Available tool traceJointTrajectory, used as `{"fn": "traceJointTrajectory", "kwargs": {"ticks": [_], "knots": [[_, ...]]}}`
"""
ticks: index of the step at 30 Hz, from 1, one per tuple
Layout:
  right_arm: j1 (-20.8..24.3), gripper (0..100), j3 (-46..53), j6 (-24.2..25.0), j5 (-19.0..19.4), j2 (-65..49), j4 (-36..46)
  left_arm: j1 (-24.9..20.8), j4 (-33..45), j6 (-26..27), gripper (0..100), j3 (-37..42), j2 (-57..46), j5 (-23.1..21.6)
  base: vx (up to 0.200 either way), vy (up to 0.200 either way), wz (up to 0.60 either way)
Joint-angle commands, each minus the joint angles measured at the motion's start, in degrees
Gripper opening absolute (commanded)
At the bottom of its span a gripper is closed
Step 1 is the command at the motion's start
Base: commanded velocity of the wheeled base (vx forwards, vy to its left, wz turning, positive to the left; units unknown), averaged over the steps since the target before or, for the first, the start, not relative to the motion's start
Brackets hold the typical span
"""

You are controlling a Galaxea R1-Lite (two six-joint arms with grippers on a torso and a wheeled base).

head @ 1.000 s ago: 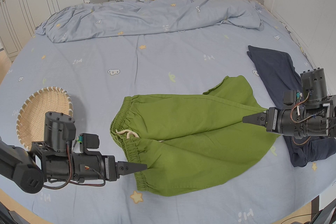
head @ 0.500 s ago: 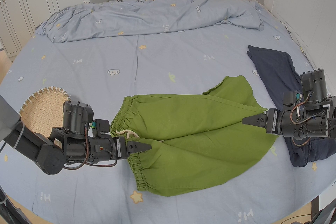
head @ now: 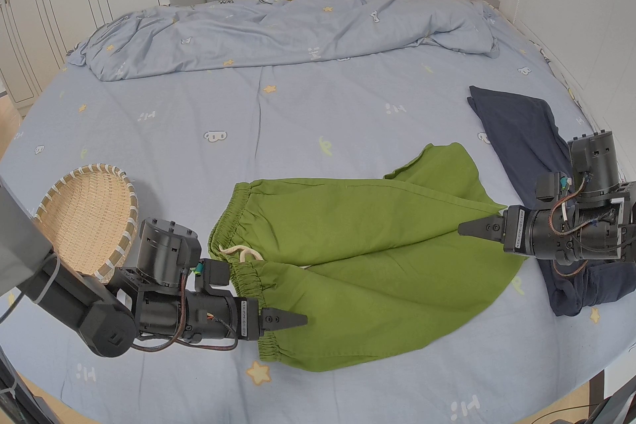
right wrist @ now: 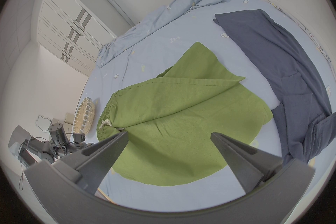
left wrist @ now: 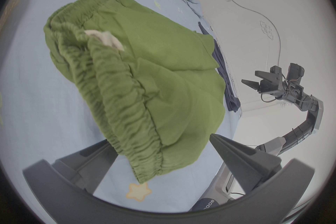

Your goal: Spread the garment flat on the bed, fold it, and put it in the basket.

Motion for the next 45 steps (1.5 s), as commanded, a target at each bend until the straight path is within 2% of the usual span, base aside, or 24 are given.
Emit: {"fn": "traceJointTrajectory", "kwargs": {"ticks": [1,11,33,34,45], "knots": [[0.03,100,0.16,0.01,0.04,0.17,-0.08,-1.41,-0.11,-0.17,100,1.30,-1.52,-0.01,0.000,0.000,0.00],[0.03,100,1.48,-0.16,0.04,-0.01,-2.89,-4.84,-0.03,-0.61,100,4.47,-5.56,-0.88,0.000,0.000,0.00],[0.20,100,1.65,-0.16,0.04,0.08,-3.42,-4.66,-0.11,-0.26,100,7.98,-6.62,-0.97,0.000,0.000,0.00],[0.11,100,1.65,-0.16,0.04,-0.01,-3.33,-4.66,-0.11,-0.26,0,7.98,-6.62,-0.97,0.000,0.000,0.00],[0.11,100,2.27,-0.16,0.12,0.34,-3.33,-4.40,-0.11,-0.17,0,7.90,-6.53,-0.71,0.000,0.000,0.00]]}}
